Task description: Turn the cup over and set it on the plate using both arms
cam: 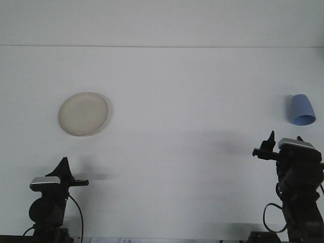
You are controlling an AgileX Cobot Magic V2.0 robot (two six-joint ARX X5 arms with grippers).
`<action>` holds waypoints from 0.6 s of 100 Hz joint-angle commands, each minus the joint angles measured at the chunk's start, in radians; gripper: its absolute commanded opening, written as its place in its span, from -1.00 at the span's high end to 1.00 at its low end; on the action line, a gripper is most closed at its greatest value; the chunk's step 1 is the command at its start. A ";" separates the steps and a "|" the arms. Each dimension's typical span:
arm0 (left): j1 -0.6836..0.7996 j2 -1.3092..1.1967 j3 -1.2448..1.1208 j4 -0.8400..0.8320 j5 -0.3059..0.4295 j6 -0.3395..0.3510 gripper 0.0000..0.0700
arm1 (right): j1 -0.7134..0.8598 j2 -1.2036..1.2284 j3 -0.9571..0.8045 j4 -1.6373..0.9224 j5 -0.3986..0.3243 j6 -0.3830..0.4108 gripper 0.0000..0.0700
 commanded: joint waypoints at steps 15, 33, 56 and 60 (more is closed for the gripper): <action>0.001 -0.002 -0.019 0.014 -0.005 0.012 0.96 | -0.136 0.191 0.010 0.043 -0.017 -0.076 -0.45; 0.001 -0.001 -0.019 0.014 -0.005 0.012 0.96 | -0.335 0.346 0.010 0.142 -0.126 -0.084 -0.44; 0.001 -0.001 -0.019 0.013 -0.005 0.012 0.96 | -0.529 0.574 0.010 0.303 -0.276 -0.179 -0.43; 0.001 -0.002 -0.019 0.014 -0.005 0.012 0.96 | -0.554 0.614 0.010 0.340 -0.305 -0.187 -0.43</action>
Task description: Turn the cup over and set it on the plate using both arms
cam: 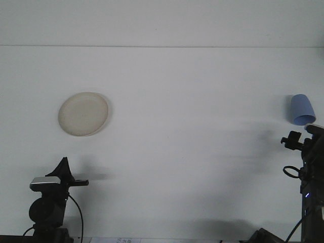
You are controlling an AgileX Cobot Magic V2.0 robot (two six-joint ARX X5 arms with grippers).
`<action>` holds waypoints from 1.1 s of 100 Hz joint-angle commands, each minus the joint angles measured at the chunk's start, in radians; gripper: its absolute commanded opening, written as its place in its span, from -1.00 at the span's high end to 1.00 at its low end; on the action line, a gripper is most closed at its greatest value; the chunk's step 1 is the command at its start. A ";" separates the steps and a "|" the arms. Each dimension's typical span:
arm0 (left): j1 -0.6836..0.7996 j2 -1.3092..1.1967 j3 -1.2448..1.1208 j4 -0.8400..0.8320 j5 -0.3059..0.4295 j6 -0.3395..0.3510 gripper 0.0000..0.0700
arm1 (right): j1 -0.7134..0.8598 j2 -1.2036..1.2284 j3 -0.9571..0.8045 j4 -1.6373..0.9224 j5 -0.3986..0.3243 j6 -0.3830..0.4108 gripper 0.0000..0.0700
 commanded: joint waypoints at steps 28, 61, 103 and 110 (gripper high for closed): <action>0.001 -0.002 -0.019 0.014 -0.004 0.012 0.96 | -0.107 0.288 0.009 0.372 -0.158 -0.062 -0.36; 0.001 -0.001 -0.019 0.014 -0.004 0.012 0.96 | -0.114 0.540 0.115 0.535 -0.192 -0.087 -0.36; 0.001 -0.002 -0.019 0.014 -0.004 0.012 0.96 | -0.119 0.772 0.360 0.539 -0.240 -0.119 -0.28; 0.001 -0.002 -0.019 0.014 -0.004 0.012 0.96 | -0.119 0.804 0.393 0.547 -0.268 -0.122 -0.09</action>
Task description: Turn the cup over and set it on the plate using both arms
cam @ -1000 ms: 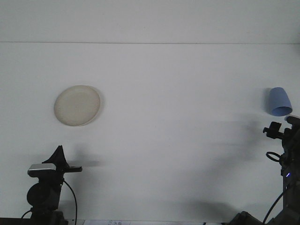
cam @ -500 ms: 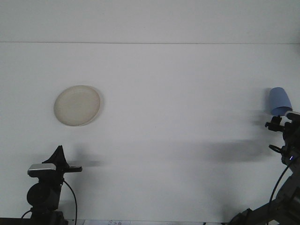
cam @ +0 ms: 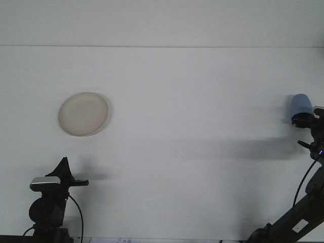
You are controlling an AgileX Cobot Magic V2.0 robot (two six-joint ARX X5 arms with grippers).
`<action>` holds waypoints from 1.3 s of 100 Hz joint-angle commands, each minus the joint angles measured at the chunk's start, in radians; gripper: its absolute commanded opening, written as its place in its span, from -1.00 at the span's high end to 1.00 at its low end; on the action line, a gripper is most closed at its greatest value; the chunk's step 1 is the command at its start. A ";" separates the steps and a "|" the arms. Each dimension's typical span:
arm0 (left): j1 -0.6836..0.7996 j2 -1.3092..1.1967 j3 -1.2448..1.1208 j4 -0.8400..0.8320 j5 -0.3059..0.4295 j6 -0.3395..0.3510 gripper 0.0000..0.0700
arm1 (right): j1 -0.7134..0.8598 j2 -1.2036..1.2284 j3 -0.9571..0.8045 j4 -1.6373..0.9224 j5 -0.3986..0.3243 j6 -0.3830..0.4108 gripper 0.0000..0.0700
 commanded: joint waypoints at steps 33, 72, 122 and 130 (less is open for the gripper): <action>0.001 -0.002 -0.019 0.014 -0.004 0.012 0.96 | -0.009 0.080 0.064 0.100 -0.090 -0.016 1.00; 0.001 -0.002 -0.019 0.014 -0.004 0.012 0.96 | -0.007 -0.194 0.064 -0.151 -0.089 0.110 1.00; 0.001 -0.001 -0.019 0.014 -0.004 0.012 0.96 | 0.417 -0.826 0.079 -0.895 -0.058 0.387 1.00; 0.001 -0.001 -0.019 0.014 -0.004 0.012 0.96 | 0.564 -0.865 0.111 -1.041 -0.056 0.367 1.00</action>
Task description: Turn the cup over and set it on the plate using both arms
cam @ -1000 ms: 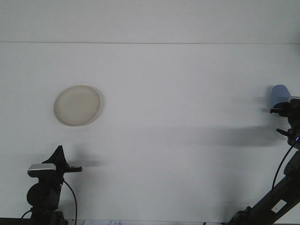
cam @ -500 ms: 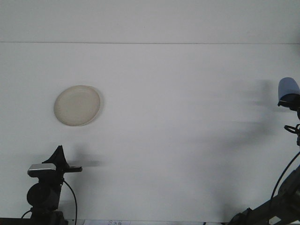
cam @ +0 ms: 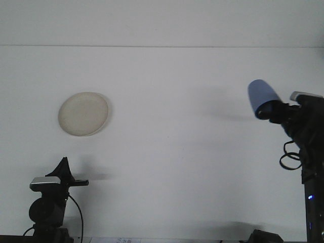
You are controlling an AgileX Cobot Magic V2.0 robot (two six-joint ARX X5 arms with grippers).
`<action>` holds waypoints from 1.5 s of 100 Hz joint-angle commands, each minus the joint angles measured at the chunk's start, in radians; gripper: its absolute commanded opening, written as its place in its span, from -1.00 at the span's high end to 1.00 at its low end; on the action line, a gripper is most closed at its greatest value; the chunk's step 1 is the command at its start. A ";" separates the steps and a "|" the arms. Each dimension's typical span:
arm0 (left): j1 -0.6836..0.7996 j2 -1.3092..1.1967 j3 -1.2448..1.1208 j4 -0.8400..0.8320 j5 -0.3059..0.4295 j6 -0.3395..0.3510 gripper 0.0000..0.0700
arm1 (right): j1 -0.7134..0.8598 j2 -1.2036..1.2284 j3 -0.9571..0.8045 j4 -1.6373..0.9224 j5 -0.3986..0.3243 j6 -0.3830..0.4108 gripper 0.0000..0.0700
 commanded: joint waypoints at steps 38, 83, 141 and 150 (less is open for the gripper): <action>0.001 -0.002 -0.019 0.014 -0.004 0.012 0.96 | 0.803 0.169 0.163 -0.585 0.248 -0.055 1.00; 0.001 -0.002 -0.019 0.014 -0.004 0.012 0.96 | 1.051 0.491 0.189 -0.710 0.389 -0.129 1.00; 0.001 -0.002 -0.019 0.014 -0.004 0.012 0.96 | 1.051 0.520 0.195 -0.712 0.339 -0.153 -0.25; 0.001 -0.001 -0.019 0.014 -0.004 0.012 0.96 | 1.050 0.512 0.208 -0.713 0.333 -0.166 -0.26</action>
